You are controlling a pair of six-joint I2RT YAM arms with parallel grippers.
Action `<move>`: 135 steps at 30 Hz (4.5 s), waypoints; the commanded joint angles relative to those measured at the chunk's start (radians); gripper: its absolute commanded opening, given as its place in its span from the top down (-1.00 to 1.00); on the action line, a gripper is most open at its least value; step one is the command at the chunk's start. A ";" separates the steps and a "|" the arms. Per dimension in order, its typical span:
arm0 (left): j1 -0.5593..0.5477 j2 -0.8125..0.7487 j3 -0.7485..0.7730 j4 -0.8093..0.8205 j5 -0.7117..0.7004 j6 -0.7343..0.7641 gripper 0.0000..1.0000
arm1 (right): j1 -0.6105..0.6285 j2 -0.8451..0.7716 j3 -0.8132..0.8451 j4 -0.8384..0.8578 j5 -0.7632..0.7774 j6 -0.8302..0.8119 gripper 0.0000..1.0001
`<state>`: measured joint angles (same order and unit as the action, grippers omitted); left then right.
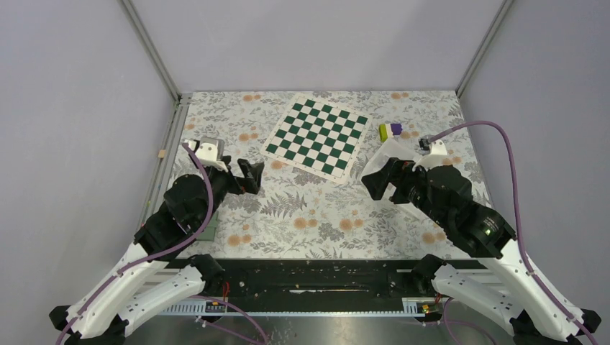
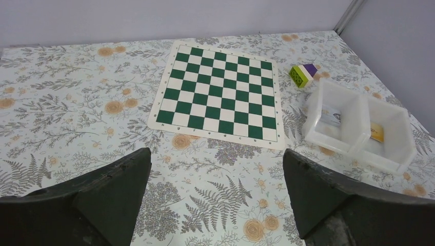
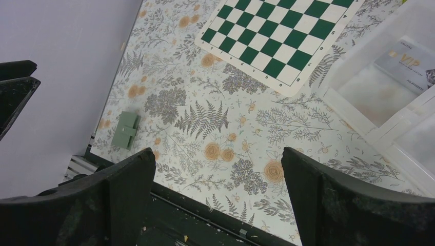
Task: Take the credit cards out of the card holder
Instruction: Open the card holder at the center of the board.
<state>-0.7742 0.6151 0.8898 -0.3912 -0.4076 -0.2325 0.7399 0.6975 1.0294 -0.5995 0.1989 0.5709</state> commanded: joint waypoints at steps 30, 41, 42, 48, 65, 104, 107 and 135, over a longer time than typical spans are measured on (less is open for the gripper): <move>1.072 0.646 0.084 -0.464 0.049 -0.648 -0.98 | 0.007 -0.188 -0.113 0.254 -0.321 -0.096 -0.96; 1.093 0.669 -0.076 -0.321 0.173 -0.733 -0.98 | 0.007 -0.185 -0.088 0.229 -0.273 -0.080 -0.95; 1.093 0.678 -0.084 -0.311 0.186 -0.741 -0.98 | 0.006 -0.189 -0.091 0.226 -0.261 -0.077 -0.95; 1.093 0.723 -0.104 -0.300 0.236 -0.759 -0.98 | 0.007 -0.194 -0.100 0.226 -0.247 -0.063 -0.94; 1.072 0.753 -0.263 -0.168 0.401 -0.869 -0.50 | 0.007 -0.223 -0.088 0.177 -0.167 -0.158 -0.96; 0.556 0.509 -0.222 -0.199 0.236 -0.690 -0.56 | 0.007 -0.010 -0.275 0.345 -0.248 0.282 -0.66; 0.555 0.517 -0.277 -0.106 0.315 -0.682 -0.59 | 0.007 -0.017 -0.296 0.347 -0.234 0.275 -0.68; 0.457 0.295 -0.556 0.137 0.613 -0.782 -0.46 | 0.081 0.635 -0.224 0.708 -0.450 0.359 -0.48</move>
<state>-0.3153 0.9363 0.2947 -0.1936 0.2672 -1.0645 0.7723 1.2137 0.7544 -0.0376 -0.2092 0.8803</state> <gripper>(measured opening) 0.738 0.756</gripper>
